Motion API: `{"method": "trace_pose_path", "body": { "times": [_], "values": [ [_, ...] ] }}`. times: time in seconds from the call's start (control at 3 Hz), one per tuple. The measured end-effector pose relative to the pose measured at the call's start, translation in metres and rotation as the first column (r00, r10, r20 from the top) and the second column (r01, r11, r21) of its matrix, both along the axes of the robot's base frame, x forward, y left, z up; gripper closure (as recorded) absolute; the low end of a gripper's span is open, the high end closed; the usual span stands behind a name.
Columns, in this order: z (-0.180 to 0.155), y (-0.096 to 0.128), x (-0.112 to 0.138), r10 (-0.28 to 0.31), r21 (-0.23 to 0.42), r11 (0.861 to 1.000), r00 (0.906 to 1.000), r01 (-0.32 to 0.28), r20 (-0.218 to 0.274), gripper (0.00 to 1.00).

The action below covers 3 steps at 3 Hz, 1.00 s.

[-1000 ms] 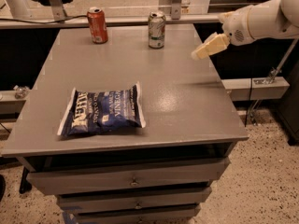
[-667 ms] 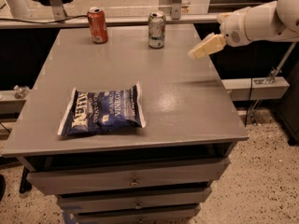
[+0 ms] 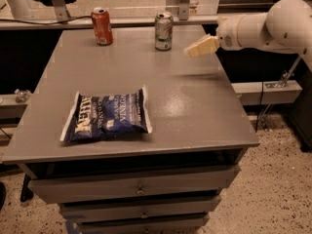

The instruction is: Move 7up can near blue chip bag

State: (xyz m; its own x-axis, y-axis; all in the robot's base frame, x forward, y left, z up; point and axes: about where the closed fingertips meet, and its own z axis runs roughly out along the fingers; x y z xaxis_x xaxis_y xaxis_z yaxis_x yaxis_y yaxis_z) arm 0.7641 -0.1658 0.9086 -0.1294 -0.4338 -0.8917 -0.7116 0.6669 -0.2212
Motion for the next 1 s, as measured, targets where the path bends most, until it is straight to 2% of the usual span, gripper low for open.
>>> {"method": "trace_pose_path", "body": {
  "times": [0.67,1.0],
  "values": [
    [-0.017,0.009,0.049,-0.032,0.057,0.998,0.9988,0.029,0.038,0.00],
    [-0.013,0.026,0.074,-0.021,0.104,0.994,0.9981,0.015,0.058,0.00]
  ]
}}
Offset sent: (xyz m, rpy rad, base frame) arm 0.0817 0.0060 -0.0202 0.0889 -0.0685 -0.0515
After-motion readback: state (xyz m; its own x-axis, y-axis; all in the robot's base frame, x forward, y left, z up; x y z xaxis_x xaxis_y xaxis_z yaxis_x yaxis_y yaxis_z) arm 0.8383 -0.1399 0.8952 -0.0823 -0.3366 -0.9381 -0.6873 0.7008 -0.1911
